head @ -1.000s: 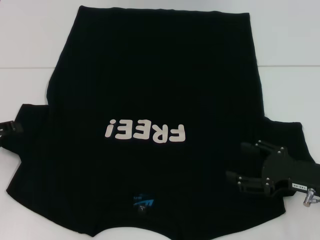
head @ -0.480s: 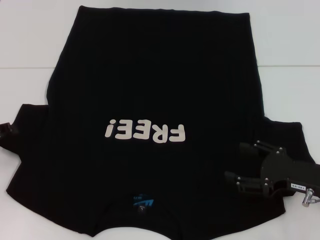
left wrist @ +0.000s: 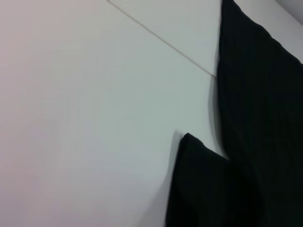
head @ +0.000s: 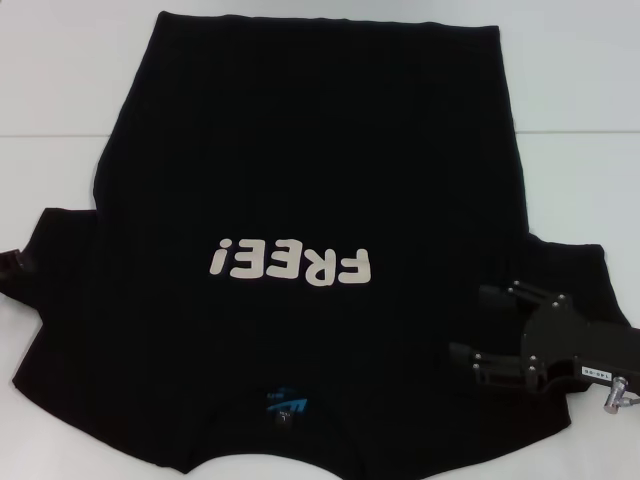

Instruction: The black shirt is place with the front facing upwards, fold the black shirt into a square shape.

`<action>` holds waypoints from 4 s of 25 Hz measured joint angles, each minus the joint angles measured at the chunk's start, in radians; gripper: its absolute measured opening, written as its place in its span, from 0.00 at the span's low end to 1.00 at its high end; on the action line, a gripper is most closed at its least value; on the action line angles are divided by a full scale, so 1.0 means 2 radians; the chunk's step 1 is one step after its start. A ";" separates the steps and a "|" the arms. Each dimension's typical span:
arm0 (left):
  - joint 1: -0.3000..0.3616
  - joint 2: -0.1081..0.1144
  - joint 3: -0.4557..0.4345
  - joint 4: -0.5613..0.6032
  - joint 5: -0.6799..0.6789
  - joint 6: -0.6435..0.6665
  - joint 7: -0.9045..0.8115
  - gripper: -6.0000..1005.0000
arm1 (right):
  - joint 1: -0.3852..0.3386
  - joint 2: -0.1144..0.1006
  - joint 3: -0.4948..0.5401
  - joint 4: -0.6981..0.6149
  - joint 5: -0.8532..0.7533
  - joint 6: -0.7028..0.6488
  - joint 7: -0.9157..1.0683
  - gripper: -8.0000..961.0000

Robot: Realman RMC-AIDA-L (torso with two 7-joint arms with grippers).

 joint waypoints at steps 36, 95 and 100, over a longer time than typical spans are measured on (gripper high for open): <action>-0.014 -0.012 0.052 -0.013 -0.006 -0.046 0.013 0.58 | -0.004 0.000 0.000 0.000 0.001 -0.005 0.000 0.97; -0.041 0.001 0.028 0.042 -0.062 0.058 -0.023 0.10 | 0.002 0.001 0.000 0.006 0.001 -0.004 0.000 0.97; -0.040 -0.016 0.065 0.022 -0.112 0.069 -0.019 0.12 | 0.004 0.002 0.000 0.007 0.000 -0.003 0.000 0.97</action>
